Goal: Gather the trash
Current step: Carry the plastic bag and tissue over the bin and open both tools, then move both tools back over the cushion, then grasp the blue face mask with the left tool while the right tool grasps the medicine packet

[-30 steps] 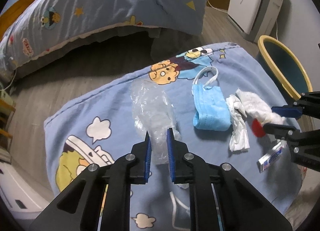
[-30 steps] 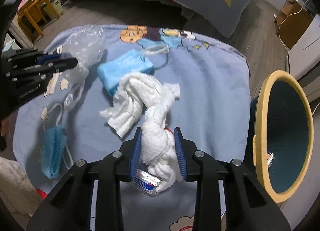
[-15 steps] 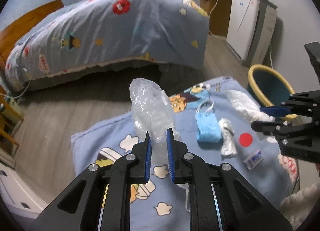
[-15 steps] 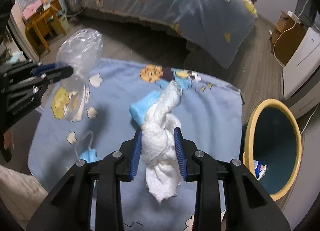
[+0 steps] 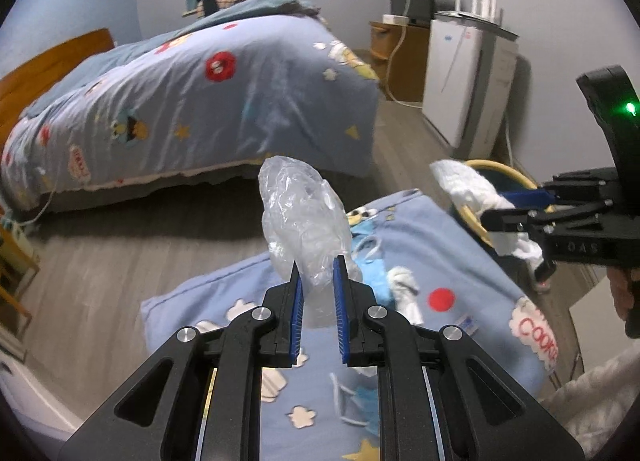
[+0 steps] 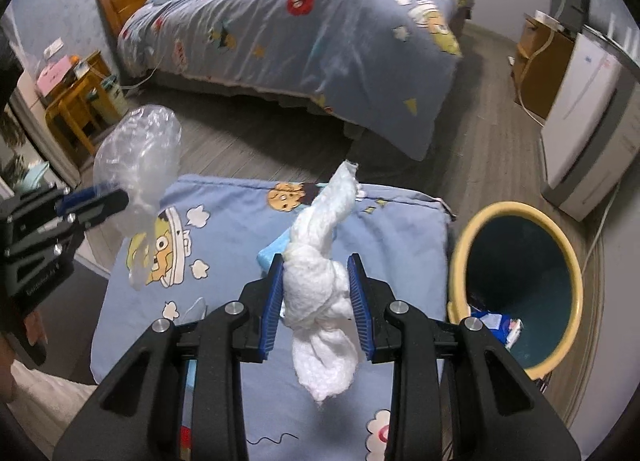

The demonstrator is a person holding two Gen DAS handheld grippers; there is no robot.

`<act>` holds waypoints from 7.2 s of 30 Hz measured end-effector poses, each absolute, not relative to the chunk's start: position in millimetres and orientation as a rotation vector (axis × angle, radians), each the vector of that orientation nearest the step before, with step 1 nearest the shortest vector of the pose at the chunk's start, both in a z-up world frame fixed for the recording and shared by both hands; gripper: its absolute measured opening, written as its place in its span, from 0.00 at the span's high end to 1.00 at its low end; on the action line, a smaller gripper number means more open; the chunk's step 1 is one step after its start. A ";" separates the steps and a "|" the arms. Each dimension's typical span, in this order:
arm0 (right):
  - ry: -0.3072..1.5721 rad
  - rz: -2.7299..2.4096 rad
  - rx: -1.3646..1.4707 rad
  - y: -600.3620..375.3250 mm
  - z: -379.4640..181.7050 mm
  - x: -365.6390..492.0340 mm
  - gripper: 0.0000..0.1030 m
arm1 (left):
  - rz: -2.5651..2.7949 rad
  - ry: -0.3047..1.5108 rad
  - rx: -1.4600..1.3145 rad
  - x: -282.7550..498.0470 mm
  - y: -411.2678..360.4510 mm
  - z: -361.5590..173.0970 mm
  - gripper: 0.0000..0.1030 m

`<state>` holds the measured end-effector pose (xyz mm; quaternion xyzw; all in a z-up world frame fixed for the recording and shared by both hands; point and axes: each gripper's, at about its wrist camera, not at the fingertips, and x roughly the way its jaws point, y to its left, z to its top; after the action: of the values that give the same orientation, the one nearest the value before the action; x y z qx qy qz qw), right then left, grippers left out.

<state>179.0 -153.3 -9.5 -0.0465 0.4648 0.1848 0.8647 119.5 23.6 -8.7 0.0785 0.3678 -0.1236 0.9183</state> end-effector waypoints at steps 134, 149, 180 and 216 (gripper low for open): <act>0.875 0.013 0.120 -351.2 -0.4 167.1 0.06 | -0.317 0.696 0.342 88.1 -101.8 -14.9 0.05; 1.000 0.141 -0.006 -222.8 -32.4 147.4 0.06 | -0.183 0.901 0.206 48.1 -15.4 -86.8 0.05; 1.340 0.183 -0.029 -153.2 -154.0 165.4 0.29 | -0.300 1.125 0.080 66.9 5.9 -155.5 0.74; 1.343 0.307 -0.244 -118.9 -165.0 172.2 0.46 | -0.234 1.108 -0.021 83.4 38.2 -143.8 0.79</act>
<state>172.2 -118.9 -165.0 -0.1122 0.6183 0.1412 0.7650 83.4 38.2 -143.8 -0.0101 0.5248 -0.1106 0.8439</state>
